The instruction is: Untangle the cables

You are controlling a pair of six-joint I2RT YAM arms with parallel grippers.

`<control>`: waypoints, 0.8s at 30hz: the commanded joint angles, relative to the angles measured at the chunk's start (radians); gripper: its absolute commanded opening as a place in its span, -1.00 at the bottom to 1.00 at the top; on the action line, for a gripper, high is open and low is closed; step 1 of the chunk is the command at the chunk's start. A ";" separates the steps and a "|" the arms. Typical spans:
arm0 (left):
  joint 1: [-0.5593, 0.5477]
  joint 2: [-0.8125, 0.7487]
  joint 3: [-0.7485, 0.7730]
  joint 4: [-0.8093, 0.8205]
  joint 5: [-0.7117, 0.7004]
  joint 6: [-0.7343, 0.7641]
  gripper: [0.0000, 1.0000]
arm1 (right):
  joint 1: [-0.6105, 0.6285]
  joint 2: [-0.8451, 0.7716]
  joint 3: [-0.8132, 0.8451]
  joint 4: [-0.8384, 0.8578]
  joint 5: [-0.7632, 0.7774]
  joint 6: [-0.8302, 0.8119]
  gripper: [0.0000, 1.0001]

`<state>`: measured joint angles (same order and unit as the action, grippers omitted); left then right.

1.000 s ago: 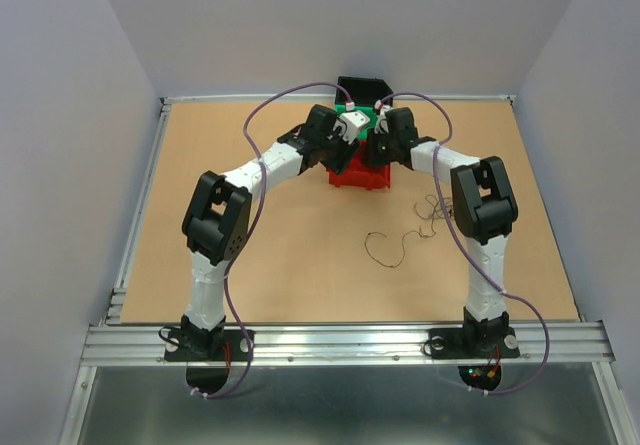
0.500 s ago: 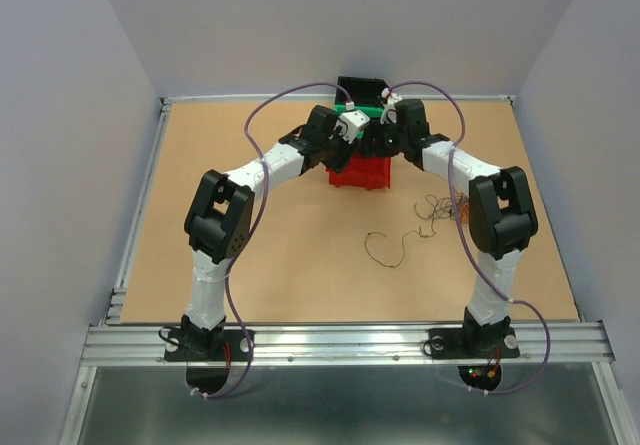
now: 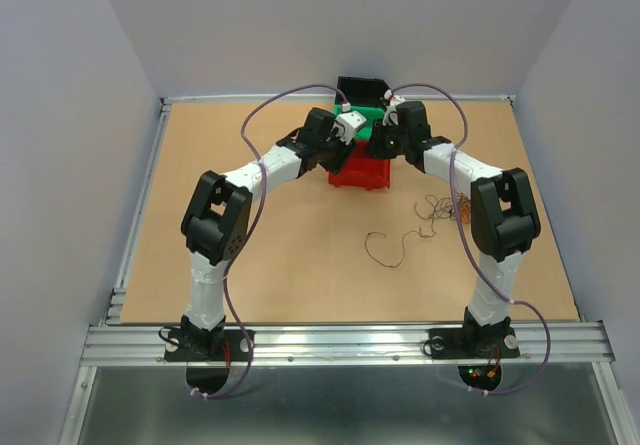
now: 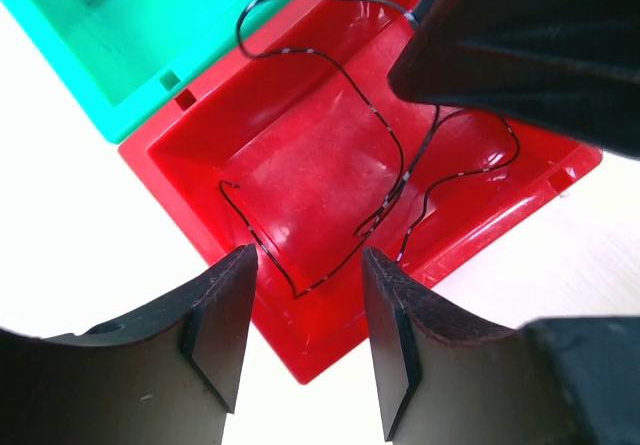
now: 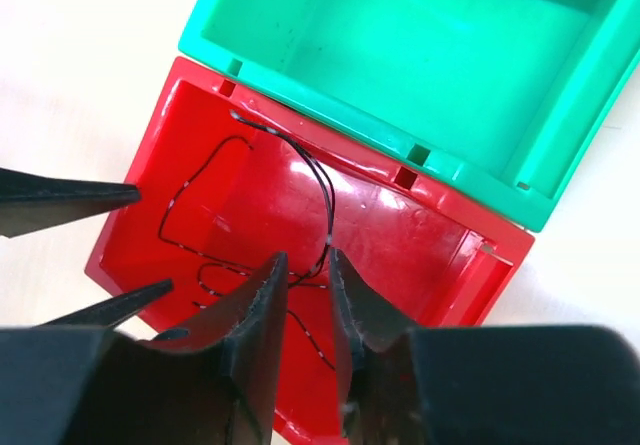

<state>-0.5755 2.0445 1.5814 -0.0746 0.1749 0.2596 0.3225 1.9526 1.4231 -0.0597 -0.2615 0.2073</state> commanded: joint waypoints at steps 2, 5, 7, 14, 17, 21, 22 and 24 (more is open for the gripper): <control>0.017 -0.116 -0.021 0.067 -0.006 -0.020 0.15 | 0.009 0.006 0.020 0.038 -0.027 -0.003 -0.67; 0.028 -0.133 -0.037 0.070 -0.005 -0.029 0.15 | 0.010 0.035 0.040 0.035 -0.048 -0.002 -0.81; 0.032 -0.145 -0.044 0.099 -0.005 -0.034 0.14 | 0.010 0.046 0.048 0.028 -0.074 -0.020 -0.86; 0.058 -0.170 -0.067 0.131 0.015 -0.056 0.15 | 0.010 0.080 0.063 -0.023 -0.071 -0.066 -0.97; 0.062 -0.164 -0.066 0.131 0.026 -0.059 0.15 | 0.010 0.126 0.100 -0.051 -0.059 -0.077 -0.99; 0.062 -0.155 -0.061 0.131 0.023 -0.053 0.15 | 0.010 0.178 0.154 -0.084 -0.036 -0.089 -0.99; 0.062 -0.150 -0.060 0.131 0.017 -0.051 0.15 | 0.010 0.183 0.164 -0.088 -0.033 -0.091 -0.99; 0.062 -0.138 -0.058 0.131 0.014 -0.051 0.15 | 0.010 0.195 0.169 -0.103 -0.010 -0.100 -0.99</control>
<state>-0.5133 1.9362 1.5257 0.0185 0.1829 0.2119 0.3229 2.1319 1.5230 -0.1272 -0.3035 0.1410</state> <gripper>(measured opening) 0.571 0.012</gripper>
